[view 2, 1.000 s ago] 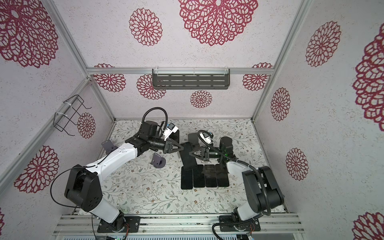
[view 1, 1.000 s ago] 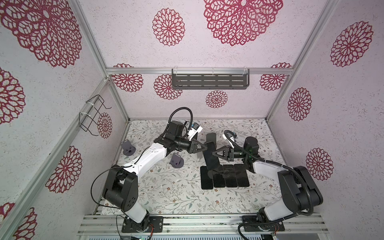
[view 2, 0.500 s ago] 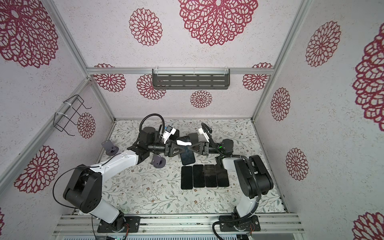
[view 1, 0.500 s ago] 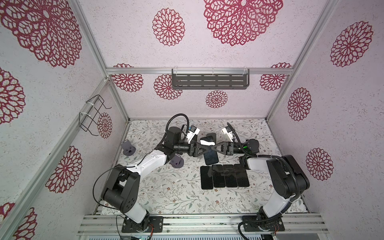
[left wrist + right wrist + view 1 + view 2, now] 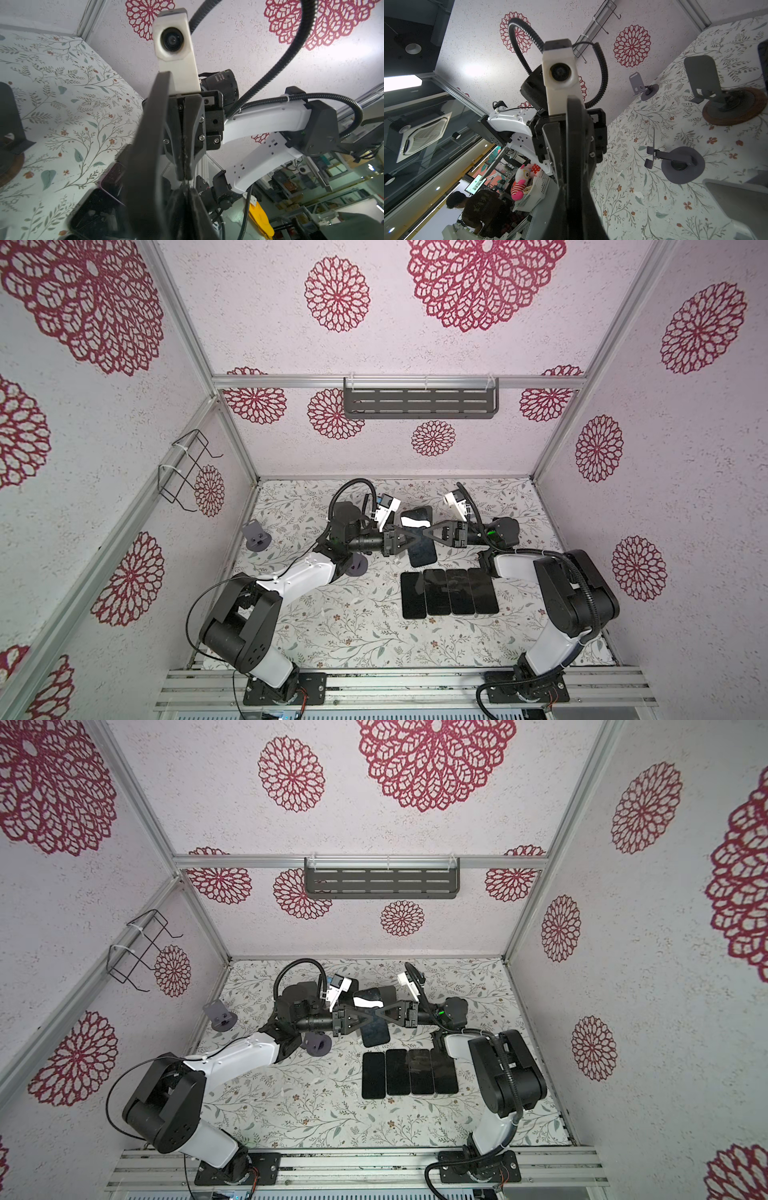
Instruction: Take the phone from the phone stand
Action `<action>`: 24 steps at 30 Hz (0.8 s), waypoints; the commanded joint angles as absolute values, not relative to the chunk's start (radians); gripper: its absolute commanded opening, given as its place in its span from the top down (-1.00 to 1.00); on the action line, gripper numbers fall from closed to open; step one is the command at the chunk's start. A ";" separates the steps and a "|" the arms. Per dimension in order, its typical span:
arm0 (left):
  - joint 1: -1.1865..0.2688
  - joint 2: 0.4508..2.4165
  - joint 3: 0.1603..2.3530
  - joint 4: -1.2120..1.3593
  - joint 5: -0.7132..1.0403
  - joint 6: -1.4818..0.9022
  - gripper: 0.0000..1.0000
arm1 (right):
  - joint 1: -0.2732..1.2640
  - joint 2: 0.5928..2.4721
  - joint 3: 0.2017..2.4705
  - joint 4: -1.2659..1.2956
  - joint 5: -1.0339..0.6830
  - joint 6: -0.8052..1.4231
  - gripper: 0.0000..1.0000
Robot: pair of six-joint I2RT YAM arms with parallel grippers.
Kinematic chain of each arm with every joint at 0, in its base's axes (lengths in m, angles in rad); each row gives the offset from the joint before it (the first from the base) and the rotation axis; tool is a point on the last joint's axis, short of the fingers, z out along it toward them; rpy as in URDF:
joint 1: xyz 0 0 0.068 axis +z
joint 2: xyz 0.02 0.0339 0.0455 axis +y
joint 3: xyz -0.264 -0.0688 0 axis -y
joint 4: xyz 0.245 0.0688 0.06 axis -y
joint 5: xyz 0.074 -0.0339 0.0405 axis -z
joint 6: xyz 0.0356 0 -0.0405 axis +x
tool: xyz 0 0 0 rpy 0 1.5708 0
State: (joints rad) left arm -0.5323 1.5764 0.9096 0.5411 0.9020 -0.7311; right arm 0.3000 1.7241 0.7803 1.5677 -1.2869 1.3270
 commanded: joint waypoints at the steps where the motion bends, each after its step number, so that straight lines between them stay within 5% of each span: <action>1: -0.533 1.530 0.908 0.564 0.881 -0.721 0.82 | 0.296 1.672 0.819 1.646 -1.255 1.328 0.27; 5: -0.524 1.492 0.922 0.442 0.851 -0.680 0.89 | 0.296 1.623 0.890 1.353 -1.212 1.128 -0.17; 10: -0.515 1.398 1.002 0.008 0.729 -0.494 0.97 | 0.300 1.472 1.028 0.393 -0.960 0.454 -0.37; 14: -0.516 1.355 1.052 -0.267 0.613 -0.411 1.00 | 0.282 1.383 0.987 0.259 -0.825 0.418 -0.32; 24: -0.517 1.428 1.128 -0.687 0.308 -0.497 1.00 | 0.261 1.171 0.921 -0.352 -0.136 0.264 0.00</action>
State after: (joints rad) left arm -0.5213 1.3987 1.0836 -0.5129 0.4538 -0.4664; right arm 0.2745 1.2236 0.9367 -0.1257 -0.3882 0.3458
